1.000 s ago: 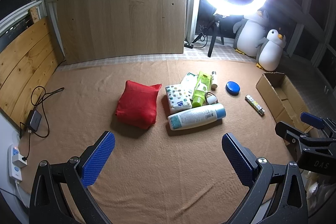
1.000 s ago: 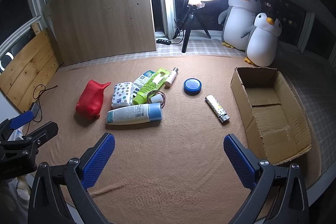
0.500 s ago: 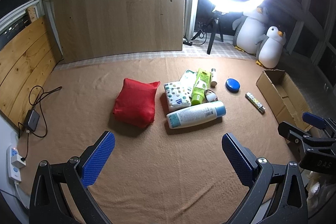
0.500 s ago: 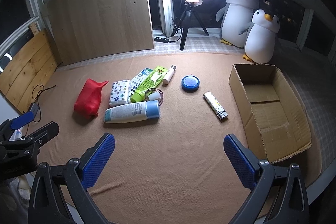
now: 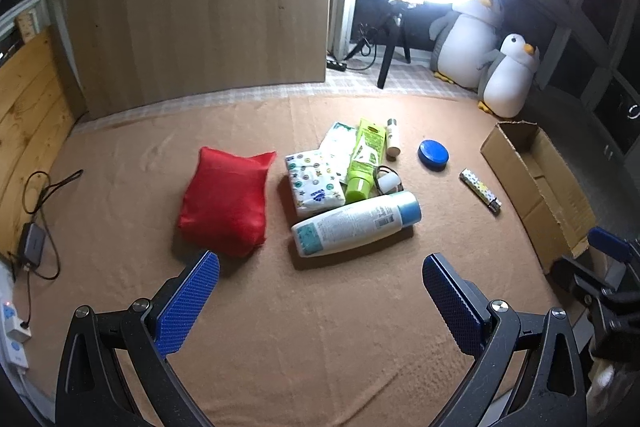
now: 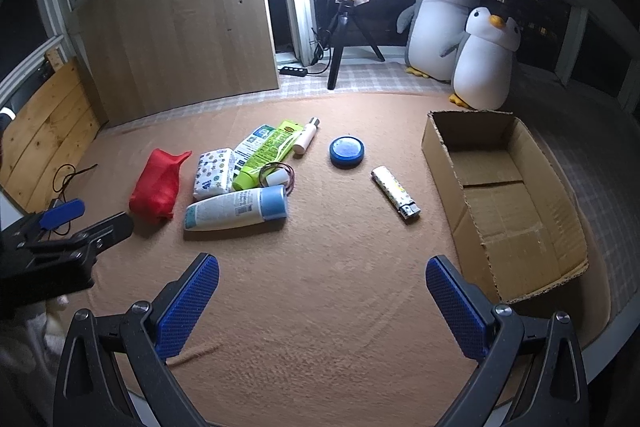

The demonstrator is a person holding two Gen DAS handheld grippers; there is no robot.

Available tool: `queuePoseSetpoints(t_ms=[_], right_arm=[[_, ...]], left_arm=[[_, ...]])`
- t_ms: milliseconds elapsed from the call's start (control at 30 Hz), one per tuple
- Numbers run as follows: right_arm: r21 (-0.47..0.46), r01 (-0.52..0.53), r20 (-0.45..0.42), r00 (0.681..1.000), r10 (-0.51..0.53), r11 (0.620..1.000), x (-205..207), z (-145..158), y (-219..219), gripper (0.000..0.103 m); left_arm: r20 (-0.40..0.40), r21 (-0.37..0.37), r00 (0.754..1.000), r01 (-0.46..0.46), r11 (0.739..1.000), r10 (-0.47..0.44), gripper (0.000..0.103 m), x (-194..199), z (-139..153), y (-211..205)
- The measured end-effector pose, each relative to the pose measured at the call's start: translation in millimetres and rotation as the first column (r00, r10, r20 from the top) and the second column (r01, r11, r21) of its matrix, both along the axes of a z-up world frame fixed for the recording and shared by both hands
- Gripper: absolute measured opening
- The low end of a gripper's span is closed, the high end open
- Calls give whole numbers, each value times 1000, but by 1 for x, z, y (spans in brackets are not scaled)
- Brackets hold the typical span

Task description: Organize objects

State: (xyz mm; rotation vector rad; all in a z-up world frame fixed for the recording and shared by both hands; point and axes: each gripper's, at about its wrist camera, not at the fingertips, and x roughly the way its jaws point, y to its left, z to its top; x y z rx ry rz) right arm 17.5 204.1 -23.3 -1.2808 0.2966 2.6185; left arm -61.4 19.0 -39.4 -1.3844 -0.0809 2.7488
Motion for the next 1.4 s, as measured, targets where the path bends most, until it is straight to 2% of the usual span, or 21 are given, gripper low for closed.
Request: queuePoseSetpoints(t_ms=[233, 433, 533, 867, 1200, 1400], right_arm=[[0, 26, 20, 999, -26, 1000, 5, -5, 10, 102], [1, 50, 38, 998, -50, 999, 8, -11, 23, 102], [1, 66, 48, 997, -66, 998, 11, -13, 30, 102], [-8, 120, 61, 991, -120, 993, 21, -18, 56, 102], [-30, 129, 70, 989, -127, 991, 21, -22, 63, 102], [-32, 117, 71, 991, -114, 993, 19, -23, 59, 102]], left_arm=[[67, 29, 998, 20, 999, -22, 101, -43, -24, 11], [142, 72, 990, 16, 997, -27, 82, -83, -50, 19], [175, 99, 984, 15, 995, -32, 77, -99, -61, 23], [258, 114, 966, -2, 993, -28, 60, -132, -89, 35], [291, 133, 956, -12, 991, -28, 58, -141, -102, 31], [309, 206, 950, -24, 978, -42, 58, -128, -105, 25]])
